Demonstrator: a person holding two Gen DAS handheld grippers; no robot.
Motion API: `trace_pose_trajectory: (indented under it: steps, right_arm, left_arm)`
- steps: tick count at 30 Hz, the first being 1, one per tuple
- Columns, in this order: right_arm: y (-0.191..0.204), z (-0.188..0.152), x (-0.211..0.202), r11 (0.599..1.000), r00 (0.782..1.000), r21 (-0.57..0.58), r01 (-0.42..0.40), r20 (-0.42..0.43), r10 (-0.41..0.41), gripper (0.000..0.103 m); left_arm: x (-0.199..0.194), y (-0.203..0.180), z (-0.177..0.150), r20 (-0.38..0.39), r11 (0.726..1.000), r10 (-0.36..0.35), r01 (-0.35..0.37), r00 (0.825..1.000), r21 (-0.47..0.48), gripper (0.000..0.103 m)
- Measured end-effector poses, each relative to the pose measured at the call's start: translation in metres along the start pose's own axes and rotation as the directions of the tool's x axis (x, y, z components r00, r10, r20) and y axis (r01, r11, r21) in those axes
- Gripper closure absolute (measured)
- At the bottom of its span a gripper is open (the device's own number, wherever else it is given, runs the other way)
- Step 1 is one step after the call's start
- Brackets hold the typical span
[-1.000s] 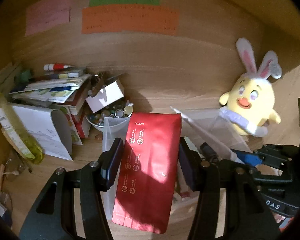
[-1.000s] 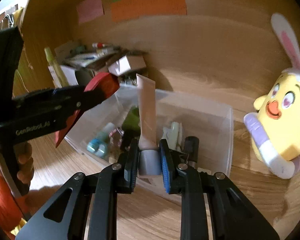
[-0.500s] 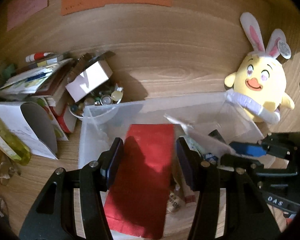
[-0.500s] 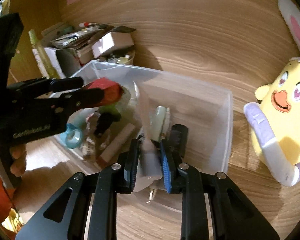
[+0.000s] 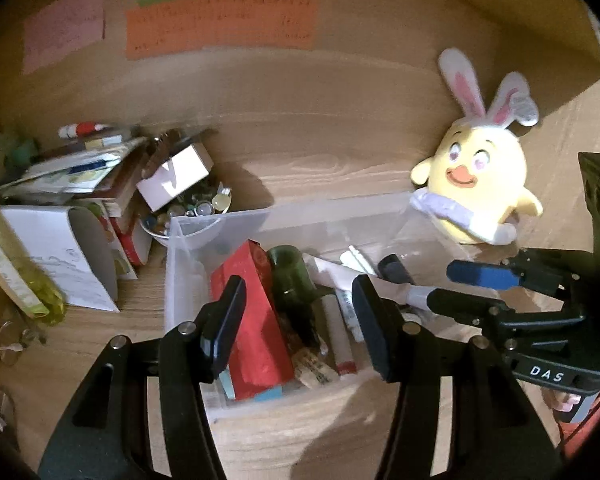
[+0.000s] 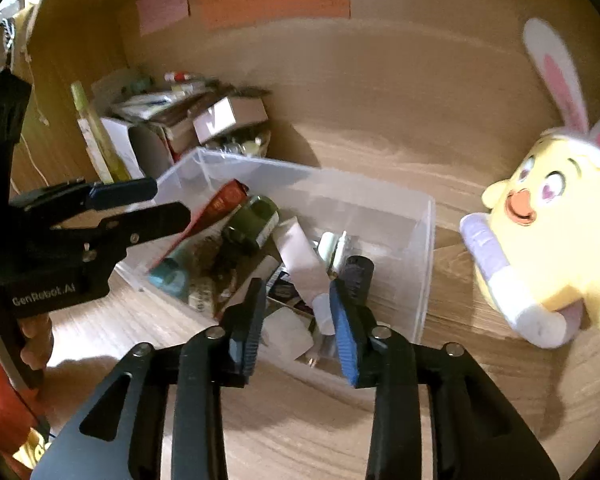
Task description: Organize objects
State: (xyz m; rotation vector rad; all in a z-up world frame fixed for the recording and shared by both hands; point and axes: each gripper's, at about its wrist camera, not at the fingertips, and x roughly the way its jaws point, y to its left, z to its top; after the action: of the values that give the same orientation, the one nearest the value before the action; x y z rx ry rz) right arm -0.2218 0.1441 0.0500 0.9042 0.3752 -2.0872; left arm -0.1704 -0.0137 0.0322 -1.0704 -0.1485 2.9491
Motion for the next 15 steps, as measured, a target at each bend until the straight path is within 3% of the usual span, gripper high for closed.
trace_pose_trajectory:
  steps: [8,12,15]
  right_arm:
    - [0.018,-0.019,-0.040,0.997,0.990,0.037,0.067,0.120,-0.071,0.047]
    - [0.026,-0.032,-0.055,0.995,0.981,0.053,0.090,0.170,-0.098,0.033]
    - [0.034,-0.042,-0.064,0.992,0.971,0.057,0.113,0.205,-0.123,0.023]
  left_arm:
    - [-0.040,0.000,-0.022,0.072,1.000,-0.012,0.012,0.997,0.002,0.031]
    - [-0.055,-0.002,-0.035,0.111,1.000,0.003,-0.004,0.994,0.002,0.014]
    - [-0.064,-0.002,-0.045,0.130,1.000,0.011,-0.011,0.991,-0.001,0.008]
